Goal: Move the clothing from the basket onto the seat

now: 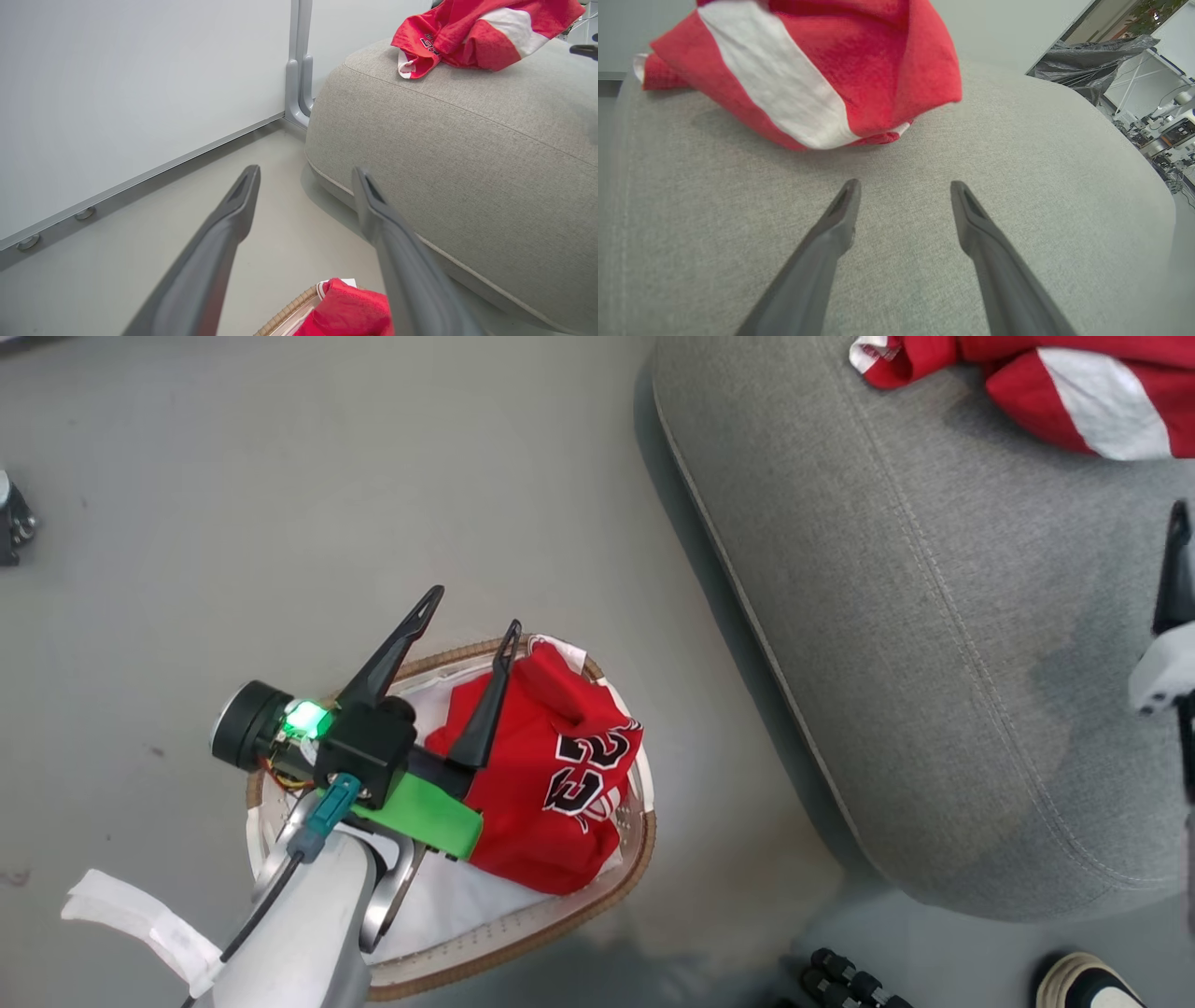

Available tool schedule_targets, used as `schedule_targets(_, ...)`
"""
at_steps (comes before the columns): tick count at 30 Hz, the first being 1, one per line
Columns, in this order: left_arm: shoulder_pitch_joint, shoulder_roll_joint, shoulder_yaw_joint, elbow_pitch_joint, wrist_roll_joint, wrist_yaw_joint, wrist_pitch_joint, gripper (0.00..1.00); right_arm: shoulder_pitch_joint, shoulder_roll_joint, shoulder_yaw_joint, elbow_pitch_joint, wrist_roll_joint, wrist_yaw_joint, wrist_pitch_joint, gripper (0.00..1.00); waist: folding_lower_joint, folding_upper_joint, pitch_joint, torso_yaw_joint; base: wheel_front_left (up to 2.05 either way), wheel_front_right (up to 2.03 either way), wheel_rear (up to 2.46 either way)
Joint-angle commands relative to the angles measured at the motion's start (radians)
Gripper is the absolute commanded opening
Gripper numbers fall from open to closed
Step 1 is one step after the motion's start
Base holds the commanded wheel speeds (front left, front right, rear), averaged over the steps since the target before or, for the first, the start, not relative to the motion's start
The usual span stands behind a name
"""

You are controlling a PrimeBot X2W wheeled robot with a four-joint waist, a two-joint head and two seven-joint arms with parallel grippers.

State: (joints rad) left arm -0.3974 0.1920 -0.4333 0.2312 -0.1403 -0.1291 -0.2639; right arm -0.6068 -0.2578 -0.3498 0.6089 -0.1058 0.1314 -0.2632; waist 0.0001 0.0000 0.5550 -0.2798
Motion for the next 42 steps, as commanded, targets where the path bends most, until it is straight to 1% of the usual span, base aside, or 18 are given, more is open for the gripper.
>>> schedule_targets(1, 0.017, -0.004, 0.011, 0.002, -0.011, -0.003, -0.001, 1.00, 0.042, 0.011, -0.001, -0.017, 0.011, -0.001, -0.002, 1.00, -0.0001, 0.0000, -0.037, -0.010, 0.00, 0.00, 0.00)
schedule_targets(7, 0.069, -0.026, 0.070, -0.005, -0.004, -0.003, -0.001, 1.00, 0.166, 0.078, -0.006, -0.108, 0.052, -0.001, -0.002, 1.00, -0.0001, 0.0000, -0.098, -0.004, 0.00, 0.00, 0.00)
schedule_targets(13, 0.113, -0.052, 0.121, 0.003, -0.008, -0.003, -0.001, 1.00, 0.235, 0.123, 0.061, -0.189, 0.101, -0.001, -0.002, 1.00, -0.0001, 0.0000, -0.153, 0.037, 0.00, 0.00, 0.00)
schedule_targets(19, 0.150, -0.077, 0.188, 0.032, -0.005, -0.003, -0.001, 1.00, 0.237, 0.166, 0.133, -0.243, 0.149, -0.001, -0.002, 1.00, -0.0001, 0.0000, -0.201, 0.097, 0.00, 0.00, 0.00)
schedule_targets(26, 0.188, -0.108, 0.265, 0.069, 0.008, -0.002, -0.001, 1.00, 0.250, 0.179, 0.240, -0.275, 0.168, -0.001, -0.002, 1.00, -0.0001, 0.0000, -0.259, 0.189, 0.00, 0.00, 0.00)
schedule_targets(31, 0.232, -0.128, 0.329, 0.093, 0.010, 0.001, -0.001, 1.00, 0.279, 0.185, 0.282, -0.287, 0.178, -0.001, -0.002, 1.00, -0.0001, 0.0000, -0.310, 0.246, 0.00, 0.00, 0.00)
schedule_targets(37, 0.282, -0.137, 0.389, 0.114, 0.016, 0.008, -0.001, 1.00, 0.325, 0.192, 0.298, -0.294, 0.188, -0.001, -0.002, 1.00, -0.0001, 0.0000, -0.365, 0.281, 0.00, 0.00, 0.00)
schedule_targets(42, 0.323, -0.140, 0.420, 0.113, 0.010, 0.010, -0.001, 1.00, 0.369, 0.197, 0.308, -0.281, 0.199, -0.001, -0.002, 1.00, -0.0001, 0.0000, -0.410, 0.285, 0.00, 0.00, 0.00)
